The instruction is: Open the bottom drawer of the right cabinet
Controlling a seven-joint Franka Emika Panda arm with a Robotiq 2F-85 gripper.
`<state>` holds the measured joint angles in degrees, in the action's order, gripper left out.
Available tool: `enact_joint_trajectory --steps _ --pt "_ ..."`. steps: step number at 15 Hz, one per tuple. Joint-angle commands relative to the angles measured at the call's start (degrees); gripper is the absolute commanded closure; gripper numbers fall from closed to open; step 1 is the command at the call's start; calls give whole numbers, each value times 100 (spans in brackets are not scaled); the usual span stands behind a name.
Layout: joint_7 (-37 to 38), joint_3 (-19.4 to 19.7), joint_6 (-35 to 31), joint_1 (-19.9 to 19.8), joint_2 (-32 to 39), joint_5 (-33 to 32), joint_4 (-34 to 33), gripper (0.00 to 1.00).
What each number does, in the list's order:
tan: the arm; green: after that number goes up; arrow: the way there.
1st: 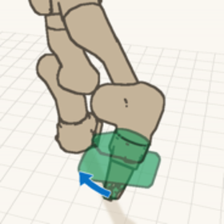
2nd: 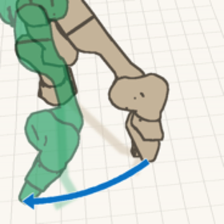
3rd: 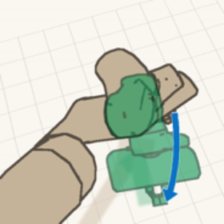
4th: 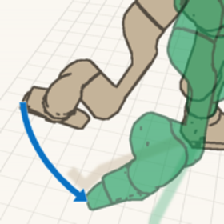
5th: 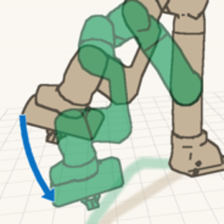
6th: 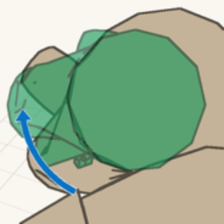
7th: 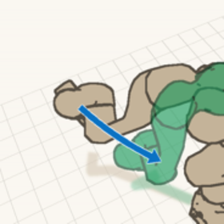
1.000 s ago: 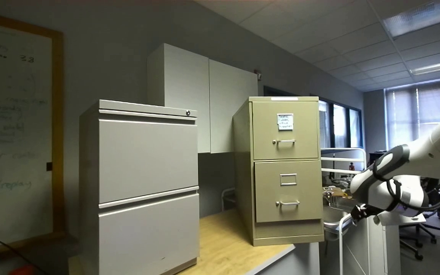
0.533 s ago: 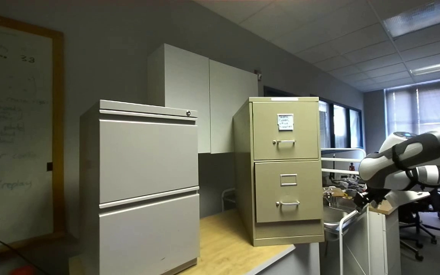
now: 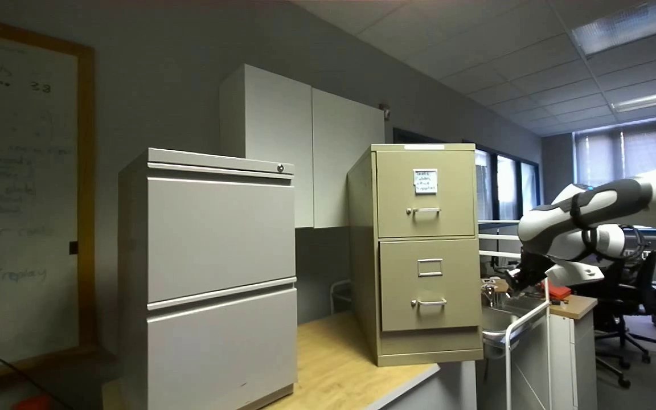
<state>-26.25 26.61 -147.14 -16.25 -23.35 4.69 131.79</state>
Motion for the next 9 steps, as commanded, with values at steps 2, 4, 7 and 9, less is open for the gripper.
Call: enact_joint_trajectory --steps 2,4,7,9 --pt "-520 731 290 829 643 1211 -802 100" --pt "-786 990 440 1099 912 1865 -1061 100" --pt "-1314 1193 676 1328 1340 2837 -1513 99" --pt "-1554 1134 877 1264 1674 3289 -1835 99"
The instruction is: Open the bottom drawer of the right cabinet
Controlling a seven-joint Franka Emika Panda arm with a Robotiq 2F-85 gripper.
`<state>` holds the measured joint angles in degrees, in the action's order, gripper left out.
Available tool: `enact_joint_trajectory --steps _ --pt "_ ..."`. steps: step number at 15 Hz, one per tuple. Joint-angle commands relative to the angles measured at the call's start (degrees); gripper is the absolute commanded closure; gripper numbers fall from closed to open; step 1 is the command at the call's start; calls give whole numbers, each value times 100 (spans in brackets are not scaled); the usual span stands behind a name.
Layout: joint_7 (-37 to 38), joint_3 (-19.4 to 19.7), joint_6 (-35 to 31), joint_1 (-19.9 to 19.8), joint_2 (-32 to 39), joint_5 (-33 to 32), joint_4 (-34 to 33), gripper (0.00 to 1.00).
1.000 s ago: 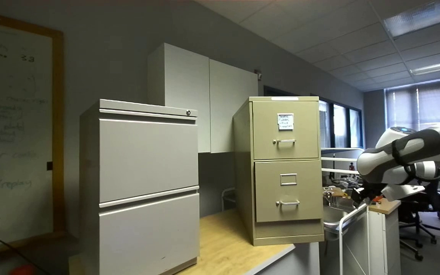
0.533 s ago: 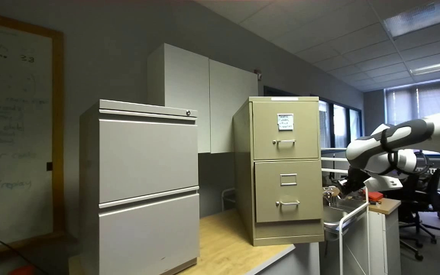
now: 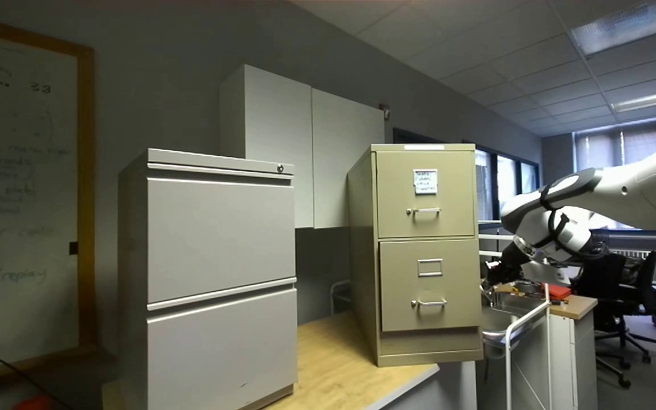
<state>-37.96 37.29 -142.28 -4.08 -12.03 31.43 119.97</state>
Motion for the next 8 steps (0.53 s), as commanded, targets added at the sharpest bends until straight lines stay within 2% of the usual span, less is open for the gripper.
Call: enact_joint_trajectory --steps 1,4,7,8 --pt "-472 -13 507 -39 718 829 -815 99" --pt "-585 -295 854 -344 1242 1329 -1267 99" --pt "-526 -709 1098 -752 1690 1542 -1615 99" --pt "-478 -861 1202 -911 1815 1556 -1720 74"
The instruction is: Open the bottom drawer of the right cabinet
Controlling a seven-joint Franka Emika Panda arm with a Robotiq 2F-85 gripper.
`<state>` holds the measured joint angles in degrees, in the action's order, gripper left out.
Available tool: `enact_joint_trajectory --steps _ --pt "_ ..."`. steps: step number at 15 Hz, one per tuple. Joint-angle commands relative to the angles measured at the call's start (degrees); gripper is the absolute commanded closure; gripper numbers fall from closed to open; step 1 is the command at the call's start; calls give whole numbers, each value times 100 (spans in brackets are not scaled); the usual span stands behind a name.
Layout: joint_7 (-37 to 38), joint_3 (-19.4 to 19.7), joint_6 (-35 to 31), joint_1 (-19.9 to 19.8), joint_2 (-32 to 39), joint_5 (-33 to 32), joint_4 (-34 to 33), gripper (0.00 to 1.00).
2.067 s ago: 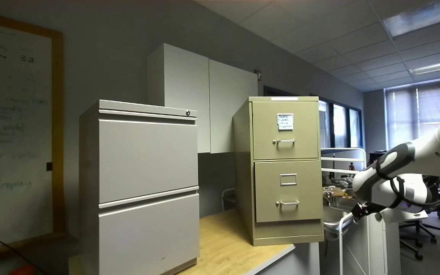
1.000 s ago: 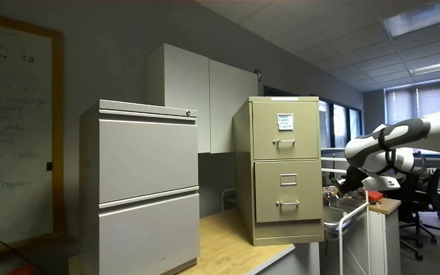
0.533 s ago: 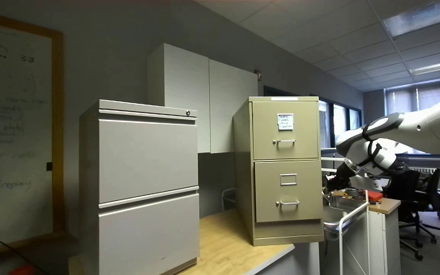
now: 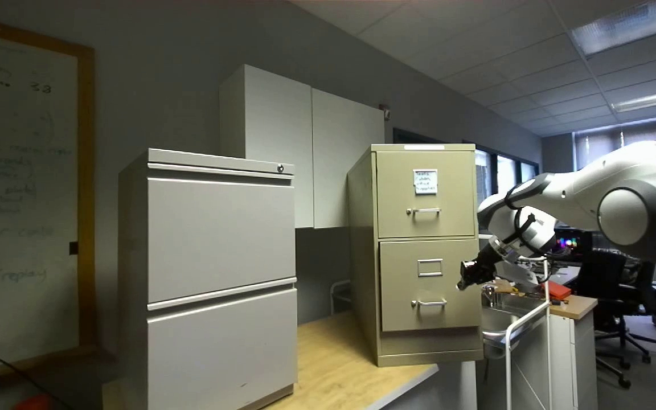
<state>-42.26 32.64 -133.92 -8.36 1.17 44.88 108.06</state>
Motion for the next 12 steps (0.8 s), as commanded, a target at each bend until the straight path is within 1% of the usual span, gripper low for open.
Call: enact_joint_trajectory --steps 1,3,4,7,8,9,11,12 --pt "-15 -556 402 -647 629 209 -635 73" --pt "65 -807 458 -925 864 180 -843 60" --pt "97 -911 468 -1046 962 191 -939 51" --pt "170 -1176 475 -1360 1212 296 -1210 28" --pt "188 -1252 469 -1451 1292 392 -1305 22" --pt "204 -1317 470 -1527 1360 478 -1381 12" --pt "271 -1443 545 -1667 1530 704 -1585 1" --pt "305 -1497 588 -1714 1618 788 -1681 0"
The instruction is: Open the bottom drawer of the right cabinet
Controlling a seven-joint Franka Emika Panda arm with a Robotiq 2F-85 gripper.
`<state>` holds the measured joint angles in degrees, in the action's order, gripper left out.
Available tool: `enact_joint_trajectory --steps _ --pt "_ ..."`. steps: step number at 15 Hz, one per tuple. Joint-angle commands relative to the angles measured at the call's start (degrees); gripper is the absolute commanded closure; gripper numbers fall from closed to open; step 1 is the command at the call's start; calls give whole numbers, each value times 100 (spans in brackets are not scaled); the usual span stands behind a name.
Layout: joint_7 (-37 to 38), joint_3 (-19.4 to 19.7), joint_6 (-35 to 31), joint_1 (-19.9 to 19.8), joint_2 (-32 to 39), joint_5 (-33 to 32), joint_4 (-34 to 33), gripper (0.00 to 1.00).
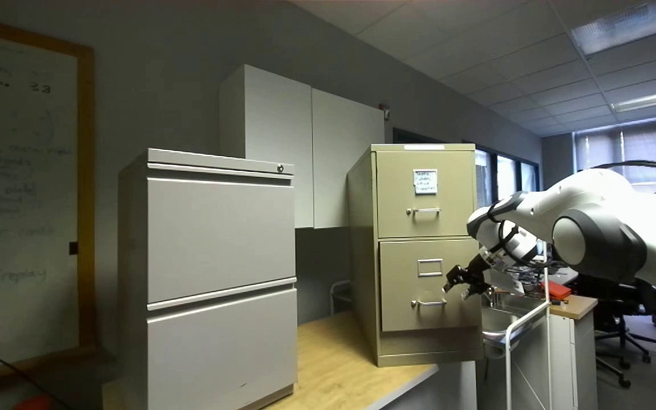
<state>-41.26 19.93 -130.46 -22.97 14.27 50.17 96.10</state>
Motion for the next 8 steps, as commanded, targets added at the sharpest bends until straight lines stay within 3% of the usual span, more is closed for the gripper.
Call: enact_joint_trajectory --steps 1,8 --pt "242 -269 284 -290 378 326 -565 0" --pt "523 -541 715 -437 889 687 -874 0"
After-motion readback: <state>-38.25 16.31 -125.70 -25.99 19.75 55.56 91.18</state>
